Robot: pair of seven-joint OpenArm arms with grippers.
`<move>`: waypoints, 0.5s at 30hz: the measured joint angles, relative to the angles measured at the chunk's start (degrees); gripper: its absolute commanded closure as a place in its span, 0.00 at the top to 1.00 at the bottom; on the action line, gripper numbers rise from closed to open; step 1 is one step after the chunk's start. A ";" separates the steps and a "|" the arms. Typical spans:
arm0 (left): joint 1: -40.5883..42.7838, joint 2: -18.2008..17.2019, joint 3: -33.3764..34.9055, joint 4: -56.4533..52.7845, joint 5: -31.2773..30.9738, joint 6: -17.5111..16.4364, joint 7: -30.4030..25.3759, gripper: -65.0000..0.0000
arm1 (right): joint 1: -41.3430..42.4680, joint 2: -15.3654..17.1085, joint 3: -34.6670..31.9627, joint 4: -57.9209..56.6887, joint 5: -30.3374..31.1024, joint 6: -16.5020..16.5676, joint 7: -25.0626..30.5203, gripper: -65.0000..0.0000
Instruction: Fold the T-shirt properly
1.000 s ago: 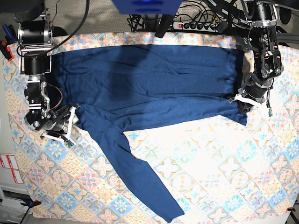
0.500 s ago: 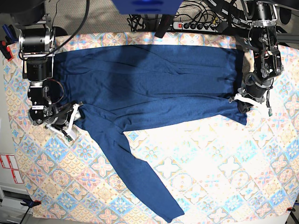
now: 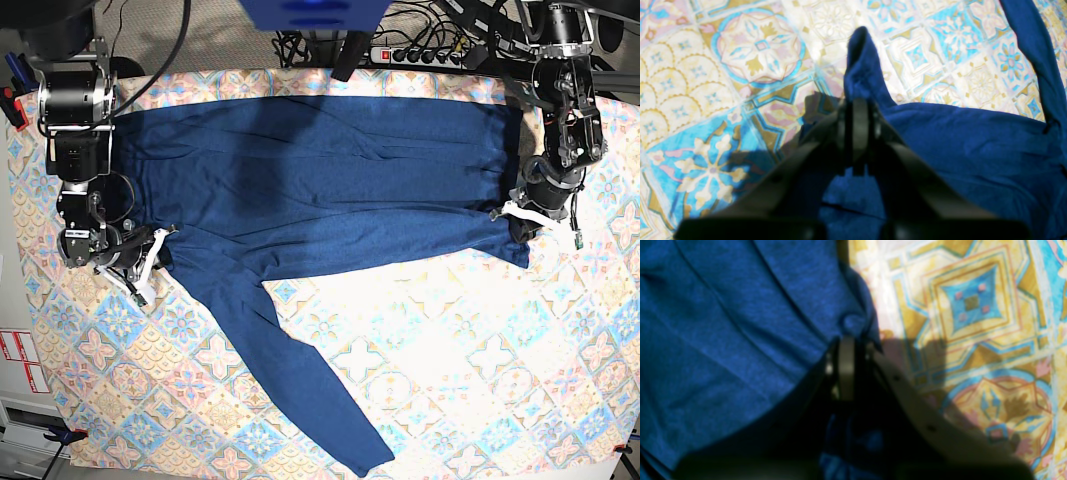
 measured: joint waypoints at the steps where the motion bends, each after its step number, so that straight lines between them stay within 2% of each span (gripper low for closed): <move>1: -0.02 0.02 0.00 0.00 0.00 0.00 0.00 0.00 | -0.07 0.00 0.00 0.50 -0.13 -0.02 -0.20 0.01; 3: -0.04 0.02 0.00 0.00 0.00 -0.02 -0.02 0.00 | -0.87 -0.04 -0.02 3.58 -0.09 -0.04 -2.14 0.00; 5: 0.02 0.04 0.00 0.00 0.04 -0.02 0.02 0.00 | -3.67 0.22 0.63 8.55 4.33 -0.09 -3.17 0.00; 7: 0.11 0.02 0.00 0.02 0.04 -0.07 -0.02 0.00 | -7.32 0.11 3.87 14.21 7.80 0.07 -6.86 0.00; 11: 0.11 0.00 0.00 0.07 0.00 0.07 0.02 0.00 | -12.63 1.92 11.43 25.22 13.05 0.26 -14.82 0.00; 15: 0.20 0.04 -0.02 0.09 -0.09 -0.09 0.15 0.00 | -17.14 2.16 16.65 34.42 15.47 0.00 -17.14 0.00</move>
